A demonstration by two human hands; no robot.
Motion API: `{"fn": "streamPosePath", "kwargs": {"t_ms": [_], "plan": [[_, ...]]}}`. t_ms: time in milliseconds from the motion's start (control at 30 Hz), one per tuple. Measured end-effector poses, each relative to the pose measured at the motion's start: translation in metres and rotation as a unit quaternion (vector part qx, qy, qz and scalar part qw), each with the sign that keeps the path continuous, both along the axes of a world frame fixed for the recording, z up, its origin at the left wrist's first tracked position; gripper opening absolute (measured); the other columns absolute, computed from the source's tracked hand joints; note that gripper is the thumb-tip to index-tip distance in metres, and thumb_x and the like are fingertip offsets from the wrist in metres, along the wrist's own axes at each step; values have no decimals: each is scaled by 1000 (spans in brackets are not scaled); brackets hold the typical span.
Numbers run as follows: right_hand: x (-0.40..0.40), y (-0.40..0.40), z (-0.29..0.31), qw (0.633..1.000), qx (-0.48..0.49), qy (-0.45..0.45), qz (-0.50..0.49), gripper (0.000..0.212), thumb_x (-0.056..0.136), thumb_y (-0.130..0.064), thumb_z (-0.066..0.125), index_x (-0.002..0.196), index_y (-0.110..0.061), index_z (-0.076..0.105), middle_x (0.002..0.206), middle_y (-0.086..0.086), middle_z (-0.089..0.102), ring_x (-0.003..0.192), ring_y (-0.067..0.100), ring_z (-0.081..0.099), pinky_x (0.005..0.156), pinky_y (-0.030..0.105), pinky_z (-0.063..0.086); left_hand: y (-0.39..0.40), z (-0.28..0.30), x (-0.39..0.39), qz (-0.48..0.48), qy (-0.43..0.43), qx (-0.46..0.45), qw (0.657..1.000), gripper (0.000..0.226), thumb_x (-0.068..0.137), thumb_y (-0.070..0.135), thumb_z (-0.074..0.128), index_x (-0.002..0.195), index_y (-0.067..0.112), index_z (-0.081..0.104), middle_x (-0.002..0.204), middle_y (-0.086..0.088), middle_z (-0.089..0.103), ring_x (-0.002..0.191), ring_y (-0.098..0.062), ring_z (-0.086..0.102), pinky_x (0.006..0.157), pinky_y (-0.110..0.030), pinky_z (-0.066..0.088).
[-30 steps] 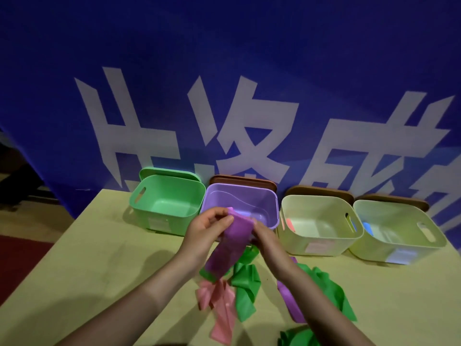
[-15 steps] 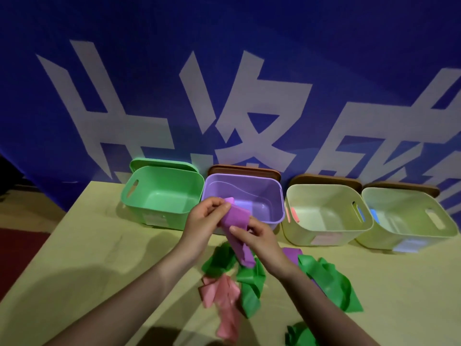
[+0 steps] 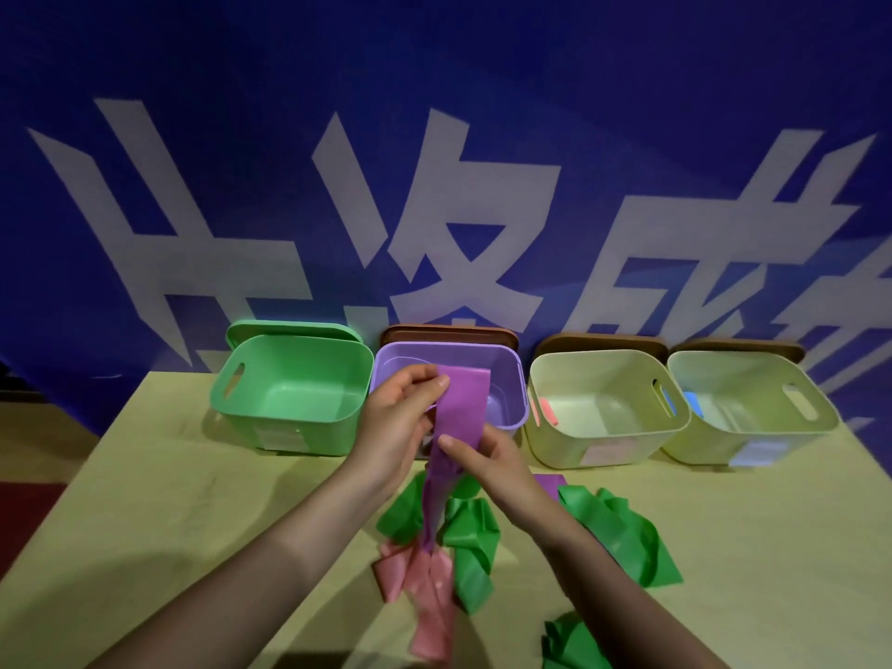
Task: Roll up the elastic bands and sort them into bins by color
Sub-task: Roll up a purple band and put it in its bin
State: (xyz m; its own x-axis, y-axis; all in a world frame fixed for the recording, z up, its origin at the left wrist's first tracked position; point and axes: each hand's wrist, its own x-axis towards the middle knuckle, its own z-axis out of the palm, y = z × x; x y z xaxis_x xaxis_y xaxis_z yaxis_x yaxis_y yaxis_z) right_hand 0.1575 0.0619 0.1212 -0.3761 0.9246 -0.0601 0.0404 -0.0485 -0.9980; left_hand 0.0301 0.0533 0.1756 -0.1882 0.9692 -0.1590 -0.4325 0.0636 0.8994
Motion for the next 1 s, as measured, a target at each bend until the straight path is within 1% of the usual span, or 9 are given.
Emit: {"fn": "streamPosePath", "kwargs": {"t_ms": [133,233,300,400,500,567,633,867,1000], "plan": [[8,-9,11,999,5,-17,-29,21,94,-10,58,75,-15,62,59,-9,66,56,1,58,58,19,45,-4,1,1,27,26,25,999,13,90,-2,56,83,9,53,71,-2,58,67,-10,57,61,-20,52],[17,-17,17,999,9,-34,-16,22,96,-15,56,76,-14,64,60,-4,67,56,7,61,59,21,48,-14,-5,0,34,14,21,999,16,90,-1,56,79,9,49,63,0,54,60,-11,54,57,-20,50],[23,-23,20,998,26,-48,-11,22,96,-17,57,75,-17,65,60,-7,67,58,6,60,60,21,46,-26,-15,1,6,-22,-4,1000,9,87,9,59,84,8,51,62,-2,54,59,-15,51,59,-23,49],[30,-31,25,997,38,-64,5,29,97,-12,53,70,-21,59,50,-16,59,49,-6,51,53,12,38,-44,-29,9,-54,-47,-101,992,40,79,41,62,102,9,55,69,-6,52,62,-17,50,60,-25,48],[38,-37,31,994,60,-80,36,35,97,-15,55,62,-22,53,48,-17,50,50,-4,42,52,17,33,-64,-28,21,-134,-34,-196,971,50,83,62,50,80,12,59,62,-5,48,51,-15,45,50,-21,44],[43,-40,34,994,56,-70,58,37,97,-11,54,62,-23,53,48,-17,49,50,-5,41,52,14,33,-76,-22,28,-176,-23,-231,957,65,85,68,40,64,10,60,56,-7,54,48,-18,52,51,-22,45],[44,-41,37,993,52,-62,84,36,97,-8,53,64,-22,55,49,-18,52,50,-7,43,52,11,34,-83,-20,30,-174,-36,-228,957,70,88,68,36,65,8,63,59,-9,59,52,-19,58,57,-26,46],[37,-39,45,984,21,-71,164,16,91,-23,62,83,-11,68,70,-5,67,66,8,59,64,21,47,-94,-25,33,-44,-60,-139,987,36,96,45,41,104,22,67,82,5,69,78,-12,59,73,-28,46],[34,-41,37,973,4,-91,214,19,95,-14,58,97,2,68,83,4,69,74,12,63,74,25,49,-95,-24,36,9,-132,-126,983,26,97,27,46,110,14,65,83,0,73,71,-7,68,62,-22,53]]}}
